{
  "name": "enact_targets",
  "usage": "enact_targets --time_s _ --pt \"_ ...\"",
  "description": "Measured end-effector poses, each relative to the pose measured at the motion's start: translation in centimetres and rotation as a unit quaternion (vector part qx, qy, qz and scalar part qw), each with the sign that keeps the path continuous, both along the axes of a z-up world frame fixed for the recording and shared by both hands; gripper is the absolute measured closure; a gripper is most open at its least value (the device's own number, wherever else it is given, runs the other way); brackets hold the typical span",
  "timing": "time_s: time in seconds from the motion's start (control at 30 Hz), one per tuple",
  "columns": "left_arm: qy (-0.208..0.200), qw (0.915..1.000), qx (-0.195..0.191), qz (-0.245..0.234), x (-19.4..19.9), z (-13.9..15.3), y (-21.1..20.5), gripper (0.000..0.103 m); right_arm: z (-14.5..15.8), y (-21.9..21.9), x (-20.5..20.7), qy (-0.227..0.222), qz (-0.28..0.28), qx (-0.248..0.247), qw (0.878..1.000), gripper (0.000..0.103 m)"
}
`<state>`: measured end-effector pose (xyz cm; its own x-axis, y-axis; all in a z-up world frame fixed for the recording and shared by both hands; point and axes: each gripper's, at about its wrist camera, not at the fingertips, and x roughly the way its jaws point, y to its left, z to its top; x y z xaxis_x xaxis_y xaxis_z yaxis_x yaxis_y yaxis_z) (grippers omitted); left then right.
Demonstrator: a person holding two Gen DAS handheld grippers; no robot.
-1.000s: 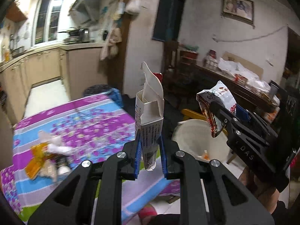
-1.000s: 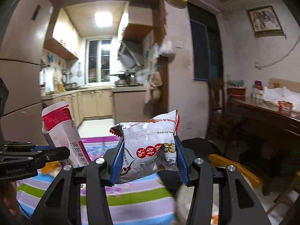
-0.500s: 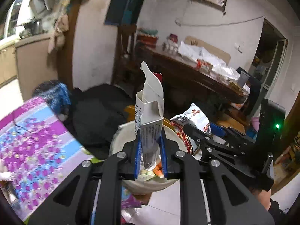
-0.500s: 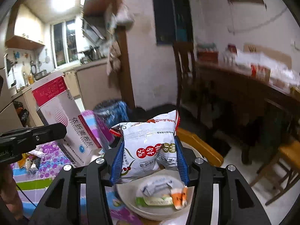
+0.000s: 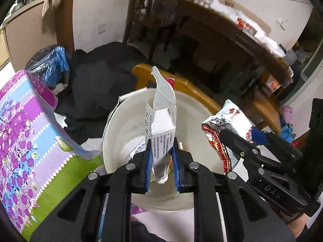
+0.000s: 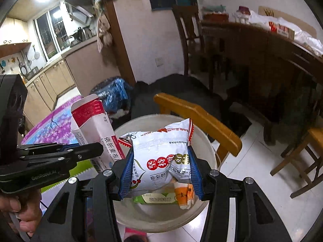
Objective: Collect trash
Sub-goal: 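Carry the medicine box and snack bag over the white bucket with both tools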
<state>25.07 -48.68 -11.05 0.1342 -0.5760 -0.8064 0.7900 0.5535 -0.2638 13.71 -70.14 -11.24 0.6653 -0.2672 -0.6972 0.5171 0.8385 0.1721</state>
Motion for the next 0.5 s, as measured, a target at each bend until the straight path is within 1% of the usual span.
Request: enact_targets --time_s 0.2,0.5 --pt "0.003 0.9999 0.014 0.005 0.2 -1.0 0.1 0.087 -2.0 -0.5 0.3 0.009 -0.005 0.002 1.000 0.053" --pt "-0.002 0.9998 0.022 0.004 -0.1 -1.2 -0.4 0.087 -2.8 -0.7 1.0 0.009 -0.004 0.005 1.000 0.052"
